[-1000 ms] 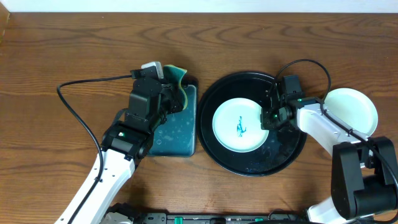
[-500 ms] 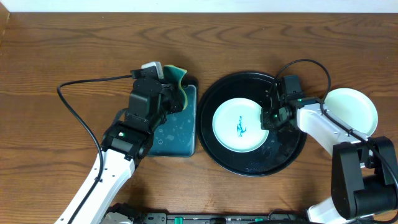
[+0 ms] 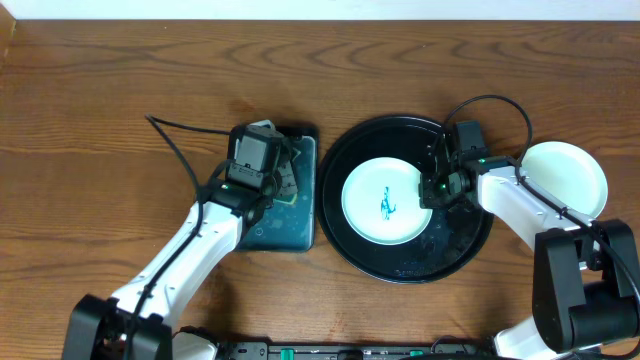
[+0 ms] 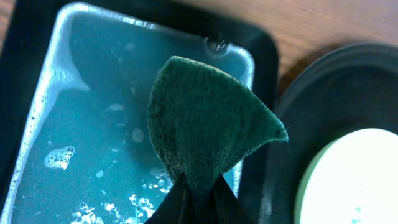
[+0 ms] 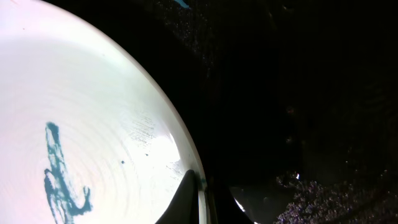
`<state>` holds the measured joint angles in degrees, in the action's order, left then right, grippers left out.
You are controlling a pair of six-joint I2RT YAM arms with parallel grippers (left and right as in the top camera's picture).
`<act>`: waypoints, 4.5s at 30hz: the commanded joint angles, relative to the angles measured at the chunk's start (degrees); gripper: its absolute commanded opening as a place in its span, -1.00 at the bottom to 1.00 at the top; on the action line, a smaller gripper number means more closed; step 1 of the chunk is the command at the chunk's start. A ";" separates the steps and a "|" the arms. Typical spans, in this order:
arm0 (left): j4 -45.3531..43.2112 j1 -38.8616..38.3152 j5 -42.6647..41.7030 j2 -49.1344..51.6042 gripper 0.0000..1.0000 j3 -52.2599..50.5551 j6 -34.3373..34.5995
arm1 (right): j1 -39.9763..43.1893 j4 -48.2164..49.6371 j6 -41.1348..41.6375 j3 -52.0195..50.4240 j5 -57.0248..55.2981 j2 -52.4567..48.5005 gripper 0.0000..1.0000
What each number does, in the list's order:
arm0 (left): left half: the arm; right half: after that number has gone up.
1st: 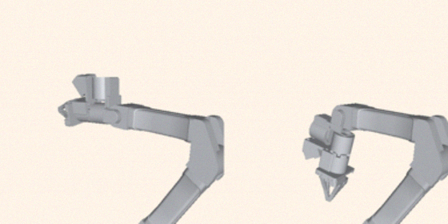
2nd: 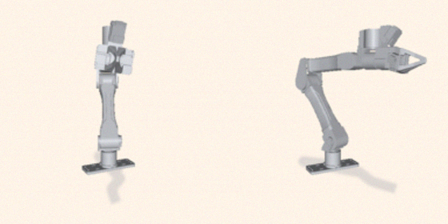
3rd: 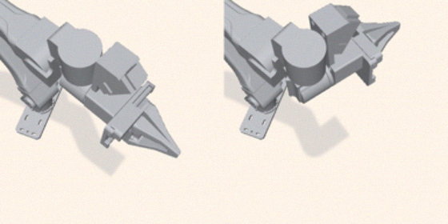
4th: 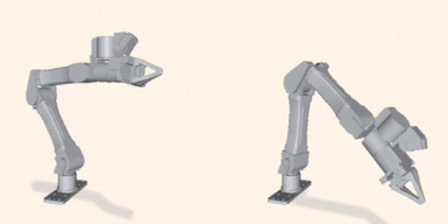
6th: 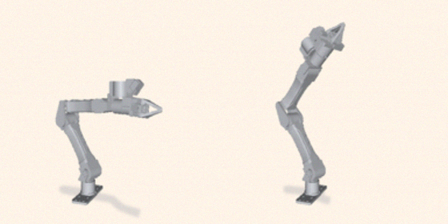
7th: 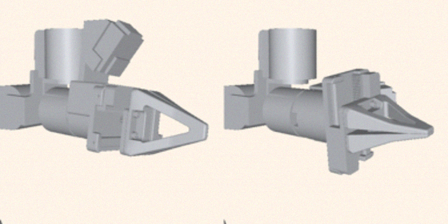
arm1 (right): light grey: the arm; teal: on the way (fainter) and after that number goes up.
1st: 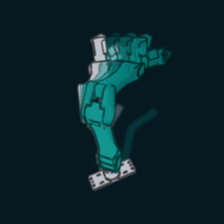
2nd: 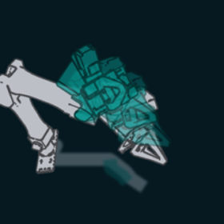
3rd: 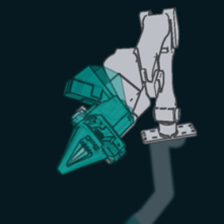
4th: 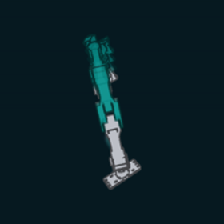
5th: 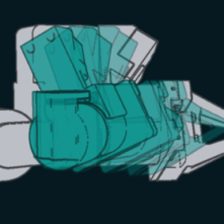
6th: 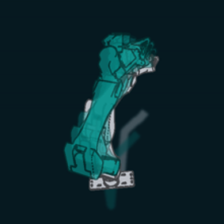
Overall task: Clean dirty plates on tray and stack at the side
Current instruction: 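Carry the sponge from the water tray onto the white plate, left gripper, then scrub the blue marks on the white plate with the left gripper's sponge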
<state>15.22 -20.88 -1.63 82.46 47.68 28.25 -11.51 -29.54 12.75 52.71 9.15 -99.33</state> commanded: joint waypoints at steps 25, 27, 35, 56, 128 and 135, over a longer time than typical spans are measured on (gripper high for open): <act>1.40 -13.73 0.26 2.05 -0.85 11.37 -5.68 | -0.92 -0.02 -0.63 -2.25 -0.76 -2.69 -0.95; -1.40 -15.72 0.22 4.09 -0.85 11.37 -4.74 | -0.92 -0.04 -0.63 -2.25 -0.76 -2.69 -0.95; -10.75 -20.79 -4.39 14.43 -0.85 11.37 1.07 | -0.92 -0.04 -0.63 -2.25 -0.76 -2.69 -0.95; -14.91 -23.63 -5.05 30.69 -0.85 11.37 3.50 | -0.92 -0.07 -0.63 -2.25 -0.74 -2.69 -0.97; -14.36 -18.67 8.68 30.93 -0.85 11.69 4.42 | -0.92 -0.02 -0.63 -2.25 -0.76 -2.69 -0.96; -14.19 -21.20 -11.82 30.93 -0.85 11.69 4.42 | -0.92 -0.02 -0.63 -2.25 -0.76 -2.69 -0.96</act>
<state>-0.78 -41.41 -3.33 110.69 61.32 32.99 -11.55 -29.28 12.78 52.64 10.48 -99.35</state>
